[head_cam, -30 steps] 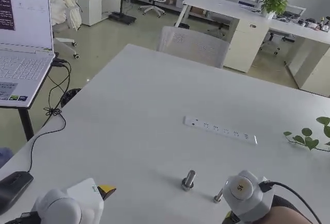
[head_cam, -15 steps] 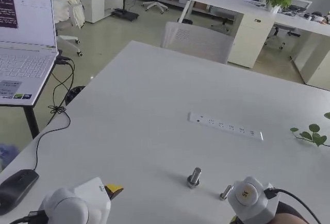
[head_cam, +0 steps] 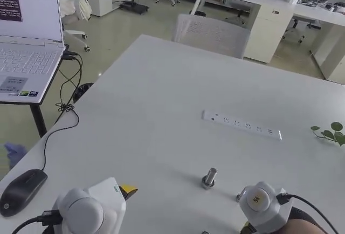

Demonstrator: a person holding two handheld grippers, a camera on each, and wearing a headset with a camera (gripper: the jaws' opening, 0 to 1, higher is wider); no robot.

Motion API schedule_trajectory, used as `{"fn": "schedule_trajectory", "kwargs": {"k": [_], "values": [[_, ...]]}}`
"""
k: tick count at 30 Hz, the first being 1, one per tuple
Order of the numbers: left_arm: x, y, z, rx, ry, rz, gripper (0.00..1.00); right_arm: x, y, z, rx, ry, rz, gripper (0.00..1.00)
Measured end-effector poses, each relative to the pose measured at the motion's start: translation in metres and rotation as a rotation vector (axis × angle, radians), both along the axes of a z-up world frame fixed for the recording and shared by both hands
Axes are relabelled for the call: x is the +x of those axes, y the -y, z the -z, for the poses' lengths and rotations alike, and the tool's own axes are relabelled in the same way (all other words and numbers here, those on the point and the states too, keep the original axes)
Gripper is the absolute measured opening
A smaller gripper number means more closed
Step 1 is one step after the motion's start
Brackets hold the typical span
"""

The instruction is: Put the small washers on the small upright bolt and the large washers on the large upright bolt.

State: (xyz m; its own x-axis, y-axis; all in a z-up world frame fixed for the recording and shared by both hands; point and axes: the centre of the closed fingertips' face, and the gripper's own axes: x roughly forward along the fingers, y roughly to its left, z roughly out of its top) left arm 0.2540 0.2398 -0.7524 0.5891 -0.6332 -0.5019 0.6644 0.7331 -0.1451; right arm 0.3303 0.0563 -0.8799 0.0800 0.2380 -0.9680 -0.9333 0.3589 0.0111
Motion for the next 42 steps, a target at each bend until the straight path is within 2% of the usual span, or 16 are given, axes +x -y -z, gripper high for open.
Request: {"fn": "schedule_trajectory", "kwargs": {"k": [9,16,24,42], "values": [[-0.0021,-0.0026,0.0053,0.0,-0.011,-0.001,0.93,0.0002,-0.0002,0.0012,-0.012,0.017,-0.018,0.21],[-0.002,-0.0041,0.004,0.003,-0.009,-0.004,0.93,0.0004,0.0,0.0002,0.005,0.03,-0.002,0.21],[-0.003,-0.0036,0.0063,0.008,-0.016,-0.001,0.92,0.0024,-0.0012,0.001,0.004,0.035,-0.005,0.15],[-0.0021,-0.0028,0.0049,0.014,-0.017,0.004,0.91,0.0025,-0.0007,0.0002,-0.02,0.013,0.004,0.13]]}}
